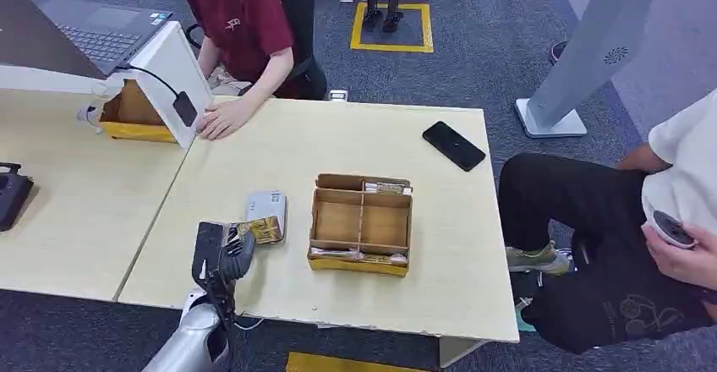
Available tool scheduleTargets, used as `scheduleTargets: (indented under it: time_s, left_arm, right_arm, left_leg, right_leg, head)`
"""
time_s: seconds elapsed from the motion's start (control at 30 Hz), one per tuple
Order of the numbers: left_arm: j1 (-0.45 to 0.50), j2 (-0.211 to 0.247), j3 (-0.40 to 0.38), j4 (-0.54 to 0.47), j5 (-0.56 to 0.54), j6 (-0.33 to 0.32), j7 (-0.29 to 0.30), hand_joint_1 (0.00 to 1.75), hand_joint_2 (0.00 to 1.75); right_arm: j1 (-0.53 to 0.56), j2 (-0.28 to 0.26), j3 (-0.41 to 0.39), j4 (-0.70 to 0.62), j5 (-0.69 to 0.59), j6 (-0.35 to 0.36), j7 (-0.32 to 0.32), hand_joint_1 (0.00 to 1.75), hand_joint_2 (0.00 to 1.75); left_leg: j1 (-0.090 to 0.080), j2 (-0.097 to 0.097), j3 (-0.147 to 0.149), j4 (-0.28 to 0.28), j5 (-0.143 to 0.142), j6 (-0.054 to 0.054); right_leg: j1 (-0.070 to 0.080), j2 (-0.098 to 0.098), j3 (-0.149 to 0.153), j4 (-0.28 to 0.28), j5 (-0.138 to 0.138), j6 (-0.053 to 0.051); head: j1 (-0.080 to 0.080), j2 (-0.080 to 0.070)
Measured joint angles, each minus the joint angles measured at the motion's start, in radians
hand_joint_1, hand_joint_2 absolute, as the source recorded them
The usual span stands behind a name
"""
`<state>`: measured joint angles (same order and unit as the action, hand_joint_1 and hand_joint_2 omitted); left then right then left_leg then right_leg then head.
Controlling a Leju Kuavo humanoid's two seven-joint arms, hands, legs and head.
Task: Pass the card to the sensor for recognition and then transmit it.
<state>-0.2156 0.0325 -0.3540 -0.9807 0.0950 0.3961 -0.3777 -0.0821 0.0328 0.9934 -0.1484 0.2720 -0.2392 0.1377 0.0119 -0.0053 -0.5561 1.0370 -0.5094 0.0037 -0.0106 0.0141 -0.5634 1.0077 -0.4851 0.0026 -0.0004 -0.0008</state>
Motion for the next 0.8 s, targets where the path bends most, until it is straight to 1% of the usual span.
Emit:
scheduleTargets:
  time_s: [0.17, 0.3, 0.47, 0.57, 0.67, 0.73, 0.8]
  left_arm:
    - [0.050, 0.027, 0.000, -0.118, 0.025, -0.044, 0.006, 1.75, 1.75]
    - [0.084, 0.053, 0.000, -0.230, 0.025, -0.049, 0.026, 1.75, 1.75]
    - [0.102, 0.087, 0.000, -0.322, 0.025, -0.051, 0.046, 1.75, 1.75]
    - [0.098, 0.113, 0.000, -0.351, 0.023, -0.070, 0.070, 1.75, 1.75]
    - [0.058, 0.145, 0.000, -0.353, 0.006, -0.109, 0.130, 1.75, 1.75]
    - [-0.001, 0.165, -0.001, -0.324, -0.010, -0.137, 0.166, 1.75, 1.75]
    - [-0.066, 0.177, -0.007, -0.265, -0.034, -0.155, 0.185, 1.75, 1.75]
  right_arm:
    - [0.001, 0.000, -0.002, 0.002, -0.001, 0.000, -0.002, 0.00, 0.00]
    - [0.001, 0.000, -0.003, 0.003, -0.001, -0.002, -0.005, 0.00, 0.00]
    - [0.001, 0.000, -0.003, 0.004, -0.002, -0.002, -0.010, 0.00, 0.00]
    - [0.001, 0.000, -0.003, 0.005, -0.001, -0.002, -0.011, 0.00, 0.00]
    - [0.001, 0.000, -0.003, 0.005, 0.002, -0.001, -0.015, 0.00, 0.00]
    - [0.000, -0.001, -0.003, 0.005, 0.008, 0.001, -0.017, 0.00, 0.00]
    - [0.000, -0.001, -0.003, 0.005, 0.015, 0.002, -0.019, 0.00, 0.00]
  left_leg:
    - [0.000, 0.000, 0.000, 0.000, 0.000, 0.000]
    - [0.000, 0.000, 0.000, 0.000, 0.000, 0.000]
    - [0.000, 0.000, 0.000, 0.000, 0.000, 0.000]
    - [0.000, 0.001, 0.000, 0.000, 0.000, 0.000]
    - [0.001, 0.000, 0.000, 0.000, 0.000, 0.000]
    - [0.001, 0.000, 0.000, 0.000, 0.001, 0.000]
    - [0.001, 0.000, 0.000, 0.000, 0.001, 0.000]
  right_leg:
    - [0.000, 0.000, 0.000, 0.000, 0.000, 0.000]
    - [0.000, 0.000, 0.000, 0.000, 0.000, 0.000]
    - [0.000, 0.000, 0.000, 0.000, 0.000, 0.000]
    - [0.000, 0.000, -0.001, 0.000, 0.000, 0.000]
    - [0.001, 0.000, -0.001, 0.000, 0.000, 0.000]
    - [0.001, 0.000, -0.001, 0.000, 0.001, -0.001]
    - [0.001, 0.000, -0.001, 0.000, 0.001, -0.001]
  head:
    - [0.000, 0.000]
    - [0.000, 0.000]
    - [0.000, 0.000]
    - [0.000, 0.000]
    - [0.000, 0.000]
    - [0.000, 0.000]
    - [0.000, 0.000]
